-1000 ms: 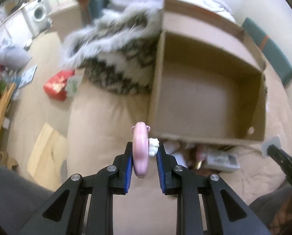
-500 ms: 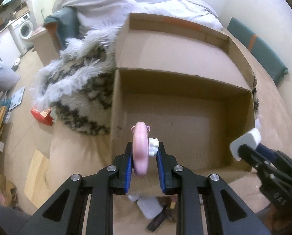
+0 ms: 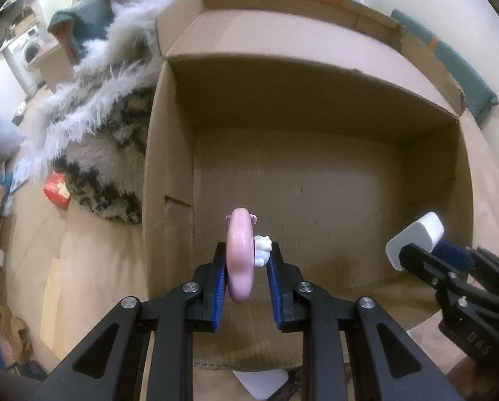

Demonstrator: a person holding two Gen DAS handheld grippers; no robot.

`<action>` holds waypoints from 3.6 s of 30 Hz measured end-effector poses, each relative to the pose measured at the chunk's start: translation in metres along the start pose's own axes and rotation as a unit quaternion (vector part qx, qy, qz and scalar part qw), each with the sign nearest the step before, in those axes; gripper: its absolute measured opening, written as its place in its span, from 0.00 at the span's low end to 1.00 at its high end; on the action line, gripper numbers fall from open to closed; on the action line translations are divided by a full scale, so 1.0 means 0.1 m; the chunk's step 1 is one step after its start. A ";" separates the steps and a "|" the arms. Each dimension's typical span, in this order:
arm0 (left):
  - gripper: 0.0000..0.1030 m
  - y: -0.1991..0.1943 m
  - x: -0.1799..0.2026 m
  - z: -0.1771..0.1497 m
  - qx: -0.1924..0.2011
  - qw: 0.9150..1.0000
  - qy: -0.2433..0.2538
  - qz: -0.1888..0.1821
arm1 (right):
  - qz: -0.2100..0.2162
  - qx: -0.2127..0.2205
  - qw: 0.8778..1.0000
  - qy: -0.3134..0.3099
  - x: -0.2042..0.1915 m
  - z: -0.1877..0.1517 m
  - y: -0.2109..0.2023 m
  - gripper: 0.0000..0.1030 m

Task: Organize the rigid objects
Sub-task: 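Carry both items into the box and open both tools to release them, then lower the left tool to the pile and grasp the black cylinder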

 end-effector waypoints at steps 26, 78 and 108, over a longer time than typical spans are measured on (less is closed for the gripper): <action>0.64 0.18 0.18 -0.17 -0.024 0.999 0.015 0.027 | 0.000 0.035 0.999 0.026 0.07 0.16 0.02 0.75; 0.64 -0.73 -0.61 -0.52 -0.016 0.999 -0.028 0.013 | 0.018 0.053 0.994 0.093 -0.11 -0.53 -0.65 0.97; 0.48 0.12 -0.23 -1.57 -0.205 0.975 0.083 0.027 | 0.029 0.005 0.989 0.145 -0.15 -0.75 -0.35 0.97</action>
Point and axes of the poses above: each gripper's, at about its wrist camera, not at the fingertips, and y roughly the way its jaws point, x to its right, z to its top, the point moved 9 cm from there along y, roughly the way its jaws point, and after that the axes turned 14 degrees about -y, right-handed, at the moved point
